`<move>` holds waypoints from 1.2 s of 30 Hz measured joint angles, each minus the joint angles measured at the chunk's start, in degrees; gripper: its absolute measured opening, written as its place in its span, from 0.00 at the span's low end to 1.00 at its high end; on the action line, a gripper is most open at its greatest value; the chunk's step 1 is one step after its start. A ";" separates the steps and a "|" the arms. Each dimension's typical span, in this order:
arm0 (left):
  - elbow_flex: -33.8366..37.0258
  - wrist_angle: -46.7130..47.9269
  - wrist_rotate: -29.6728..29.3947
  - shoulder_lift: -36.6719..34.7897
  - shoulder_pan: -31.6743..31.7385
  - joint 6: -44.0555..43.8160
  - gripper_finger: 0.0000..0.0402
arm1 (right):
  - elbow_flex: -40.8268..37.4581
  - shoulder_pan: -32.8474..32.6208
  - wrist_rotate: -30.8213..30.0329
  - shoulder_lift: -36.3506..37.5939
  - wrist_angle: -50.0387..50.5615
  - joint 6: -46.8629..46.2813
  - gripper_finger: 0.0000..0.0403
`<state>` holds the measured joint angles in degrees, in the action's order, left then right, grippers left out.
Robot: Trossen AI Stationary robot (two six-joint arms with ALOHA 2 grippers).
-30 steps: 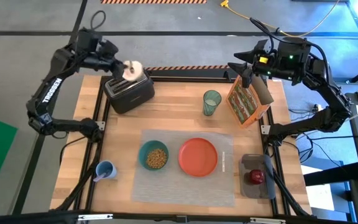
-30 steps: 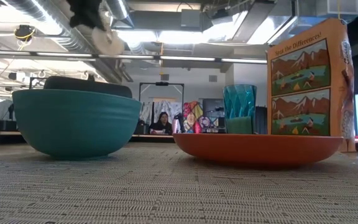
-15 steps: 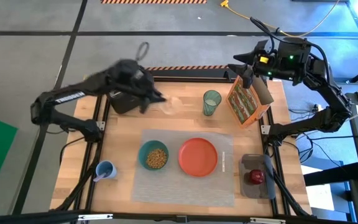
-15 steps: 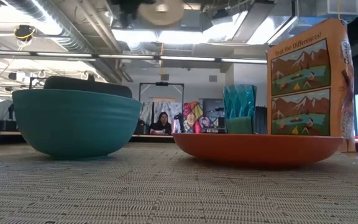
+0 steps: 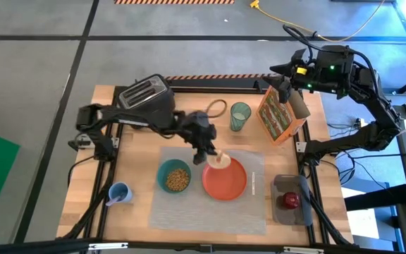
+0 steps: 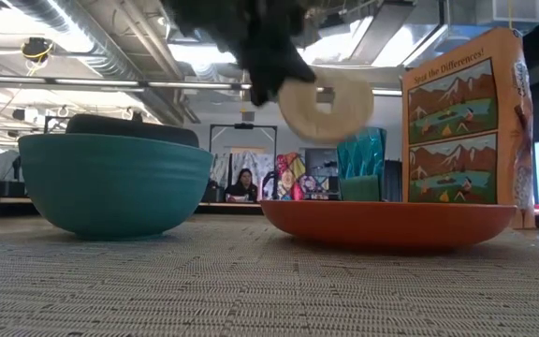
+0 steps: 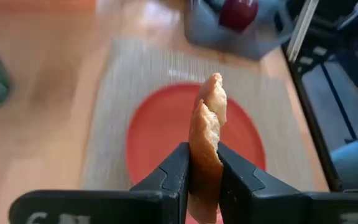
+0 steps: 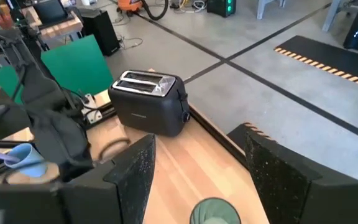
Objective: Arrange a breakfast setting
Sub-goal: Put the toasted bread from the toaster into the orange plate
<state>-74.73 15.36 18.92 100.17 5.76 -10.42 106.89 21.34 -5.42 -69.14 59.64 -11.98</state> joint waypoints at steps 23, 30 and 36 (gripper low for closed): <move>-1.41 3.04 3.13 12.49 -0.60 -1.70 0.14 | 0.00 0.02 -0.15 1.88 2.05 -0.10 0.59; -1.41 6.84 4.93 12.38 1.00 -1.68 0.14 | 0.00 0.02 -0.56 1.92 2.32 -0.04 0.59; -1.40 4.92 5.87 12.38 1.00 -2.54 0.14 | 0.00 0.00 -0.53 1.92 2.42 0.21 0.59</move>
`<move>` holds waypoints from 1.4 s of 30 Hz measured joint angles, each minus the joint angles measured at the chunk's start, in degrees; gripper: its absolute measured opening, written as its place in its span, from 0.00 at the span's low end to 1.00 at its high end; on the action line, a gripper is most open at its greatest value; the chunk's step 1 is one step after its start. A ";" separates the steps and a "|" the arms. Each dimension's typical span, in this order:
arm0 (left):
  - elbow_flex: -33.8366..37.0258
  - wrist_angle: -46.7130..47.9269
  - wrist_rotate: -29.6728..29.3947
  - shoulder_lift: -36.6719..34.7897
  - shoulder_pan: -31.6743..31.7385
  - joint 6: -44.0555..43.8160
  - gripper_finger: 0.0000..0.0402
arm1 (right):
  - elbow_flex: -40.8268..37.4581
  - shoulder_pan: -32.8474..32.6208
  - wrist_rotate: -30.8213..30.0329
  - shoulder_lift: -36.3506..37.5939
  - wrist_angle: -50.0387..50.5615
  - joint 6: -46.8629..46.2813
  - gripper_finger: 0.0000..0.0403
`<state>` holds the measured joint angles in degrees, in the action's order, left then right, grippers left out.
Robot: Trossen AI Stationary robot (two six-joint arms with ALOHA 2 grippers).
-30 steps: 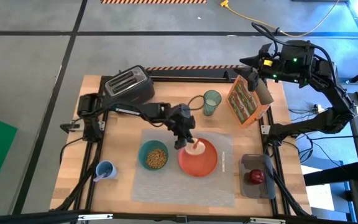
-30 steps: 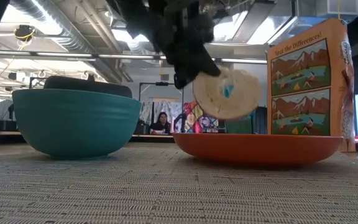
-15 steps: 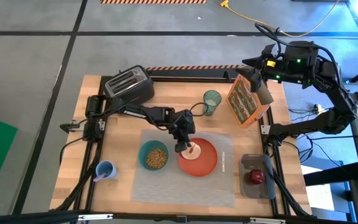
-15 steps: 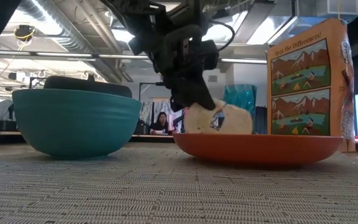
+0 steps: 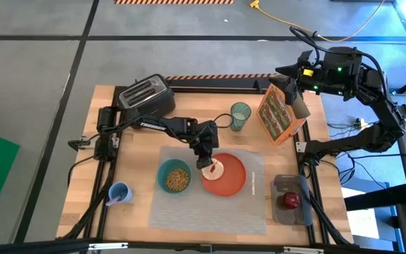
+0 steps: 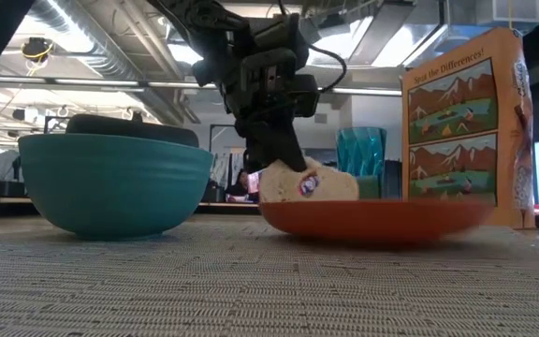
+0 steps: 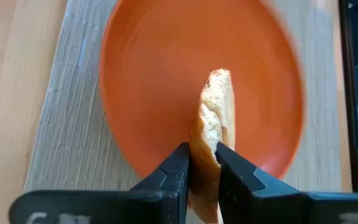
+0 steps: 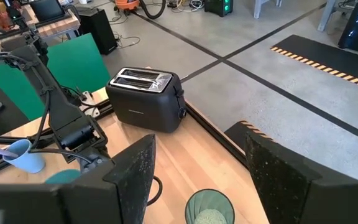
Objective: Arrange a breakfast setting
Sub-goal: Put the toasted bread from the toaster into the orange plate, then put the apple into the orange plate
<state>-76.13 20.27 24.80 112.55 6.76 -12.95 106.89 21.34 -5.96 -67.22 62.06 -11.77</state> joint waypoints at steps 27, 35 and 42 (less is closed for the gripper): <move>0.21 2.21 -0.33 -5.04 4.90 -4.29 0.53 | -0.11 -19.24 -12.30 -3.60 8.31 -15.75 0.59; 0.17 1.79 -6.41 -18.70 9.01 0.51 0.52 | -0.11 -33.69 -10.98 -8.19 21.04 -34.75 0.59; 0.10 -4.64 -11.08 -28.82 10.12 9.27 0.52 | -6.38 -46.46 -5.21 -9.97 25.43 -59.76 0.59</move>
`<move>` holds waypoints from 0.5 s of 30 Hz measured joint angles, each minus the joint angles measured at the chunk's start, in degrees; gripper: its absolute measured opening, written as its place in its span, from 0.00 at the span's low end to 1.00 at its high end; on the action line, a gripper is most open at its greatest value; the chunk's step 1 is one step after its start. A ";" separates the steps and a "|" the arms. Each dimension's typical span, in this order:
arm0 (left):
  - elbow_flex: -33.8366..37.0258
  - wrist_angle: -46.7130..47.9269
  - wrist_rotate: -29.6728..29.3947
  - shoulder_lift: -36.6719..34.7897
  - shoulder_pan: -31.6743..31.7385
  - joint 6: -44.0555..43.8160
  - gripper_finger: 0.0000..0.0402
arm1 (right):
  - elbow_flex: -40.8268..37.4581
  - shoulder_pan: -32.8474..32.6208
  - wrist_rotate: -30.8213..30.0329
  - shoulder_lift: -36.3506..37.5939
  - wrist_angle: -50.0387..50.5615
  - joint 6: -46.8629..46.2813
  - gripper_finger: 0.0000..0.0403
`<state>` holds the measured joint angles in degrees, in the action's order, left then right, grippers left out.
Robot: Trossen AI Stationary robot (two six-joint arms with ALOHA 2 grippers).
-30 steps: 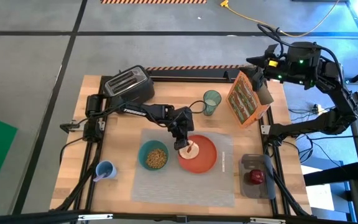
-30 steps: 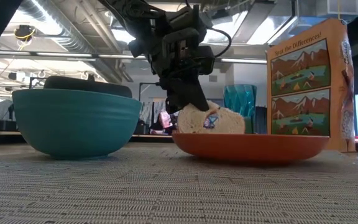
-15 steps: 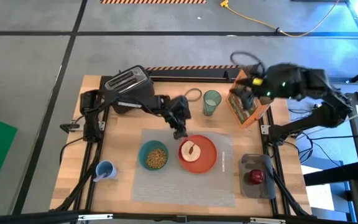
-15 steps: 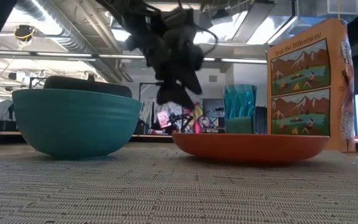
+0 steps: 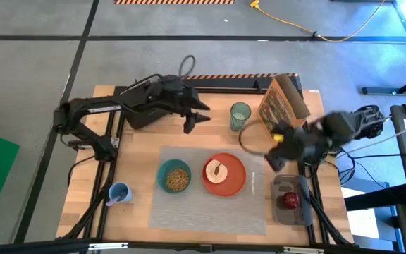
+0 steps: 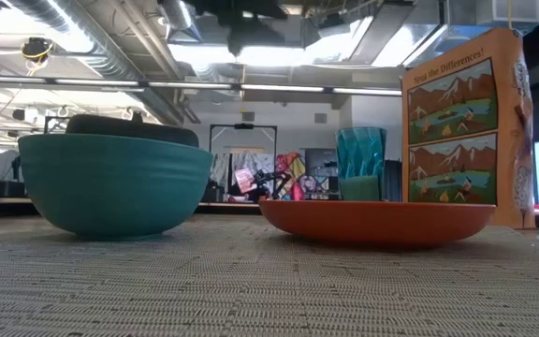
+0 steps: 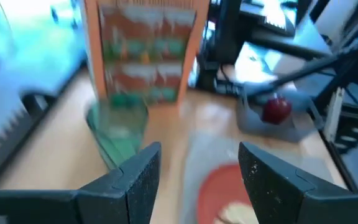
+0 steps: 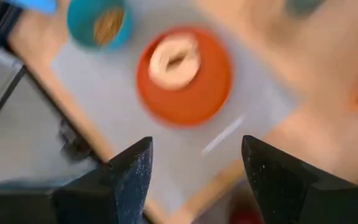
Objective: Arrange a breakfast setting
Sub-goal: Put the apple into the orange plate
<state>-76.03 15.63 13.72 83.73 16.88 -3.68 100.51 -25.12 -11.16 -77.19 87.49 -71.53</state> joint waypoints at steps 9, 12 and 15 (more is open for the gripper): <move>0.00 -1.28 -3.24 -2.26 -0.02 2.61 0.52 | -17.28 -12.15 18.42 0.00 -1.72 -29.12 0.59; 0.00 -1.09 -3.21 -2.26 -0.02 4.21 0.52 | -23.22 -14.47 24.40 0.04 -7.50 -34.26 0.59; 0.00 -1.06 -3.17 -2.26 -0.02 5.97 0.52 | -28.88 -16.44 27.26 0.00 -16.32 -36.31 0.59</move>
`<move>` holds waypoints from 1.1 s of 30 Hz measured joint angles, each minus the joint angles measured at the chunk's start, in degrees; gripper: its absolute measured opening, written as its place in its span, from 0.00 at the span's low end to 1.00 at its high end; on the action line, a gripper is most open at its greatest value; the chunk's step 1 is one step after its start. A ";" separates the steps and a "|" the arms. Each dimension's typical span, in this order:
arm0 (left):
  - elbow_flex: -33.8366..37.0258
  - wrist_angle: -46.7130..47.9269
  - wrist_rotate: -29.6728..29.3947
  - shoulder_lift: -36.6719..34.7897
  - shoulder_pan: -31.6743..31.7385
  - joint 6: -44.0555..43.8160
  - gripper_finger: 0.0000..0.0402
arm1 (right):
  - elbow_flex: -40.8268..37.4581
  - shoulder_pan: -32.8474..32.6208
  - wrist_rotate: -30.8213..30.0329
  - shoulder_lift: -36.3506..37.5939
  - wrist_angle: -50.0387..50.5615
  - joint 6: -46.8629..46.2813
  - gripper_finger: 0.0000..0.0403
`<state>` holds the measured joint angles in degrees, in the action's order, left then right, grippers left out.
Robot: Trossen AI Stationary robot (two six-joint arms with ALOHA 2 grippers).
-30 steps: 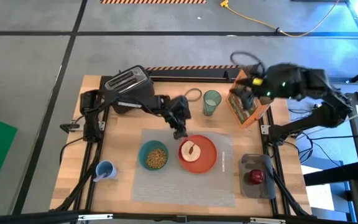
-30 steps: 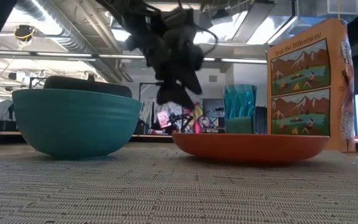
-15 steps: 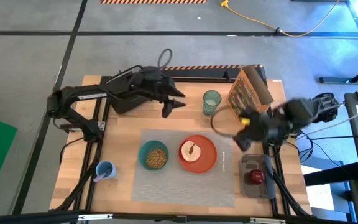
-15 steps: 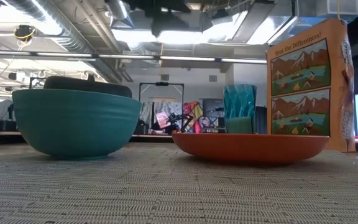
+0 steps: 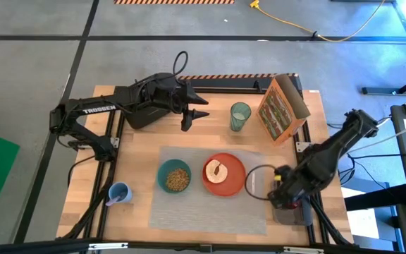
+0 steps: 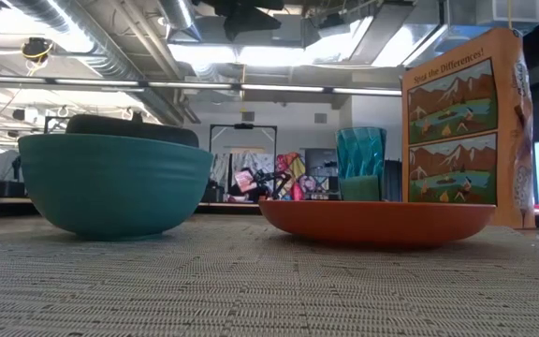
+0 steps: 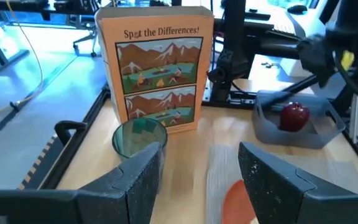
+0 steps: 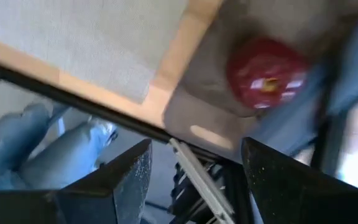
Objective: Arrange a breakfast setting
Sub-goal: Put the apple into the orange plate
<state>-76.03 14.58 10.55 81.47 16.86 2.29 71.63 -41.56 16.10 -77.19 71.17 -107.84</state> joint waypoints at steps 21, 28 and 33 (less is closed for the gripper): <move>0.00 7.06 2.43 0.02 -0.02 -0.08 0.52 | -16.38 -0.48 4.74 0.20 -3.80 6.70 0.58; 0.00 6.70 1.84 0.02 0.00 0.80 0.52 | -16.36 -0.48 4.67 0.20 -5.11 7.78 0.39; 0.00 6.72 0.17 0.04 0.00 2.40 0.52 | -16.36 -0.46 2.06 0.22 -5.05 9.30 0.26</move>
<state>-76.03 21.30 10.72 81.52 16.86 4.69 55.27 -42.02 18.16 -76.97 66.12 -98.54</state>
